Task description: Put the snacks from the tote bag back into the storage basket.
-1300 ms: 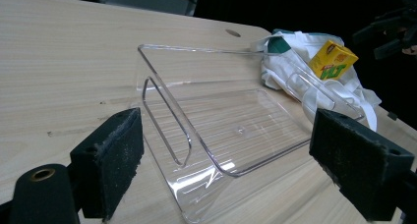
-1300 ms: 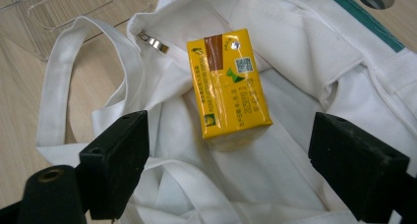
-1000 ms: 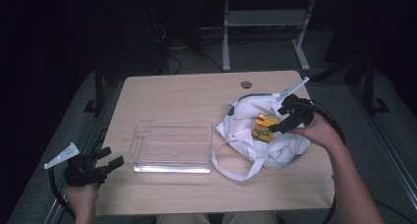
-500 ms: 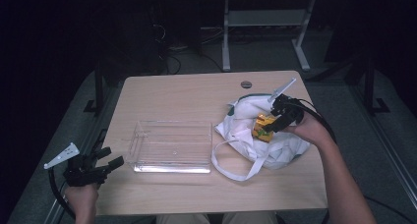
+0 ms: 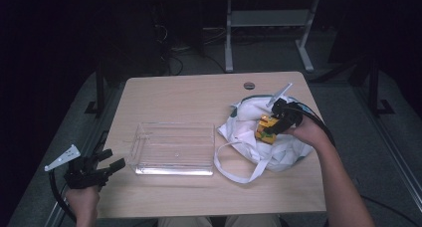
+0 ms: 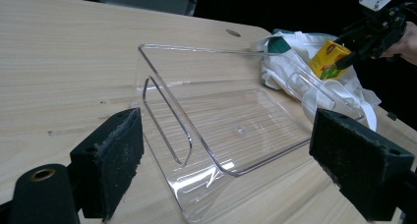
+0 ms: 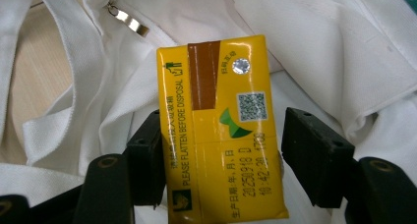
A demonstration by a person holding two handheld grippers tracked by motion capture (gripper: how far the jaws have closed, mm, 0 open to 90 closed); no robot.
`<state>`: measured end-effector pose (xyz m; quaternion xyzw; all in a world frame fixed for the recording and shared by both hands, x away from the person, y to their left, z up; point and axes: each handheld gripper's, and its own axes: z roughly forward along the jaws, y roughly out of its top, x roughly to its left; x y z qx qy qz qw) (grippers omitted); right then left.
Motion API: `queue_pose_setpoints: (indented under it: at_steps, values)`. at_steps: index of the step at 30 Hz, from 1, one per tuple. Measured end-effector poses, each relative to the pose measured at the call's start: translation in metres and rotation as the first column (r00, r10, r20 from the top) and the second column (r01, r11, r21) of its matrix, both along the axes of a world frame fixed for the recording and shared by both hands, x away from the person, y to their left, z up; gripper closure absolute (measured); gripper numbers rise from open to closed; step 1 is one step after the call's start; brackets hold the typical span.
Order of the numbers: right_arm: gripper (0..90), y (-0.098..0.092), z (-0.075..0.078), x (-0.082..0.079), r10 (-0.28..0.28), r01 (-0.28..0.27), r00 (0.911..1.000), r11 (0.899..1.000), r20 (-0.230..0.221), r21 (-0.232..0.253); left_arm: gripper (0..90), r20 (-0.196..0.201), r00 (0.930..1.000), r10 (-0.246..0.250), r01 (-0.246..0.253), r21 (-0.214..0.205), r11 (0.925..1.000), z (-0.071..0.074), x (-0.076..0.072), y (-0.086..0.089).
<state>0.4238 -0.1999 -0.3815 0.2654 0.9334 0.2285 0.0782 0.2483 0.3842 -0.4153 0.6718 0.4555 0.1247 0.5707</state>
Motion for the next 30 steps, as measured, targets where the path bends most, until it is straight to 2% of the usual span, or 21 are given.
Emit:
queue_pose_setpoints:
  at_steps: [6,13,22,30]
  values:
    - [45.9,0.005,-0.002,0.0,0.026,-0.026,0.9997,1.0,0.005,-0.007,12.6,-0.001,1.0,0.001,-0.001,0.003,1.0,0.0,0.0,0.0]
    - [48.2,0.006,-0.001,-0.001,0.039,-0.039,0.9988,0.999,0.028,-0.021,12.6,-0.002,1.0,0.003,-0.003,-0.001,1.0,0.0,0.0,0.0]
    - [50.8,0.004,0.001,0.002,0.028,-0.028,0.9992,1.0,0.029,0.002,12.6,-0.002,1.0,0.005,-0.005,0.005,1.0,0.0,0.0,0.001]
    - [51.5,0.0,0.013,0.0,0.017,-0.018,0.9991,0.999,0.039,0.034,12.6,0.001,1.0,0.005,-0.006,0.005,1.0,0.0,0.0,0.0]
